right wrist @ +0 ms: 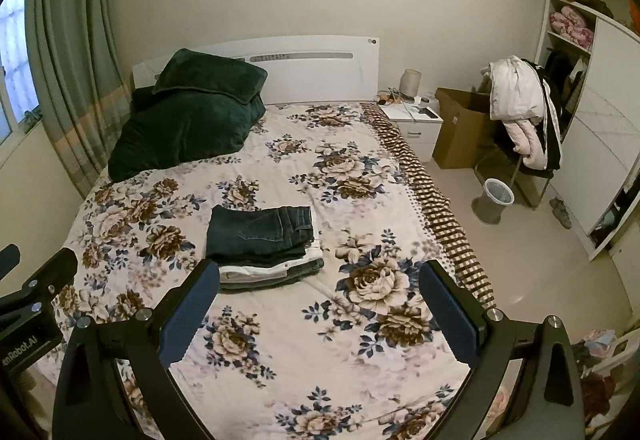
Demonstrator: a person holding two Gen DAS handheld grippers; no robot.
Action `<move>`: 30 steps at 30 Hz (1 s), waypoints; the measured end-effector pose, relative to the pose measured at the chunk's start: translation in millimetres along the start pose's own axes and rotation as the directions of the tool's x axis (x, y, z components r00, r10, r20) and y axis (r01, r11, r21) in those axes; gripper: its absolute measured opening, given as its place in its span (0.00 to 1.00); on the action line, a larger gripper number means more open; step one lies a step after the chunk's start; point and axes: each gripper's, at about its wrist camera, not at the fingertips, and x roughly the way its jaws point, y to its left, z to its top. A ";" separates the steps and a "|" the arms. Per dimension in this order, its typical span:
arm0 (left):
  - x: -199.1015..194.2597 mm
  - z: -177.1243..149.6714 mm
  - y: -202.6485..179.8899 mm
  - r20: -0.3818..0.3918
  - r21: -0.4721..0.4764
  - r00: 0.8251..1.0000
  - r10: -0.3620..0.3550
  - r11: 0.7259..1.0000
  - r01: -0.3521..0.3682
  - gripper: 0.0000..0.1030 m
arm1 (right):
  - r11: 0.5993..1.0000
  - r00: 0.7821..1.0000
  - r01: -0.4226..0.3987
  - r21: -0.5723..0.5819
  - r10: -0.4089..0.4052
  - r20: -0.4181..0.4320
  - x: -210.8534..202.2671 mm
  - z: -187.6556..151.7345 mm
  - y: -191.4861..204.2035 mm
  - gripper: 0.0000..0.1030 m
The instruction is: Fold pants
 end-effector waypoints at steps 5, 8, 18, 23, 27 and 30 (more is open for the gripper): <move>-3.9 1.3 1.0 0.015 0.007 1.000 0.002 1.000 -0.002 1.00 | 1.000 1.000 -0.008 0.005 0.008 0.002 -2.8 -0.7 0.0 0.99; -5.6 1.7 1.0 0.013 0.003 1.000 0.005 1.000 -0.005 1.00 | 1.000 1.000 -0.012 0.005 0.012 0.005 -4.5 -0.8 0.4 0.99; -10.3 0.5 1.9 0.019 -0.002 1.000 0.016 1.000 -0.016 1.00 | 1.000 1.000 -0.019 0.007 0.019 0.004 -8.5 -1.7 2.2 0.99; -11.3 -0.3 2.1 0.021 0.001 1.000 0.015 1.000 -0.015 1.00 | 1.000 1.000 -0.028 0.009 0.028 0.000 -14.3 -2.7 1.3 0.99; -11.1 -0.5 2.3 0.017 -0.001 1.000 0.014 1.000 -0.014 1.00 | 1.000 1.000 -0.029 0.001 0.029 0.000 -15.7 -2.9 3.2 0.99; -11.4 -0.7 2.5 0.018 0.001 1.000 0.013 1.000 -0.013 1.00 | 1.000 1.000 -0.026 0.002 0.026 0.000 -15.7 -3.2 3.7 0.99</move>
